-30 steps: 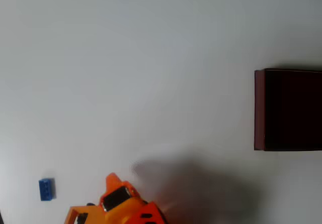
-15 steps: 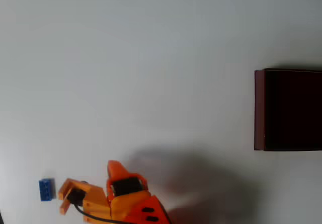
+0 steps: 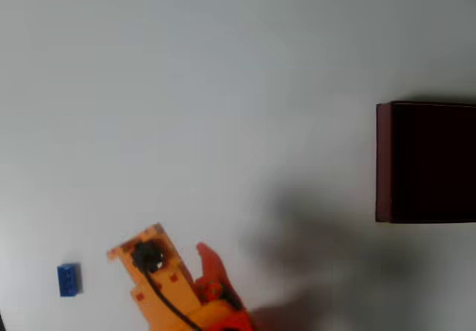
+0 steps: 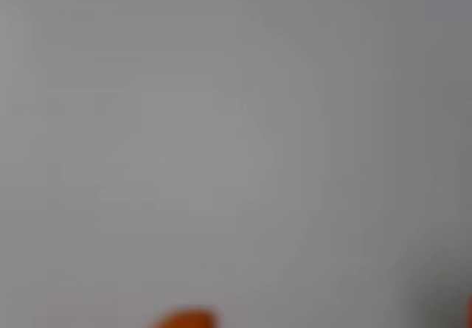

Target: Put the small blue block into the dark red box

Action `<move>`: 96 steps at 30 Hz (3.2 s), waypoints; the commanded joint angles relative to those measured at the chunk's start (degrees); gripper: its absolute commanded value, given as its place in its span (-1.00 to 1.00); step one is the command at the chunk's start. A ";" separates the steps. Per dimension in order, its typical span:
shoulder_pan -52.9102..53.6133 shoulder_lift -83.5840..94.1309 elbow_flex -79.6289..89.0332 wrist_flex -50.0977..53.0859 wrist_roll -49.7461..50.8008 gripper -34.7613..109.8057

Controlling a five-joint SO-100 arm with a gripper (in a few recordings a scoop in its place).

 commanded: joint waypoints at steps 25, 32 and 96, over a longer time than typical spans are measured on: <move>-35.42 -61.44 -39.64 -5.36 70.31 -0.23; -37.18 -71.46 -47.90 -1.49 70.58 -0.22; -42.10 -78.84 -39.11 -17.84 76.99 -0.22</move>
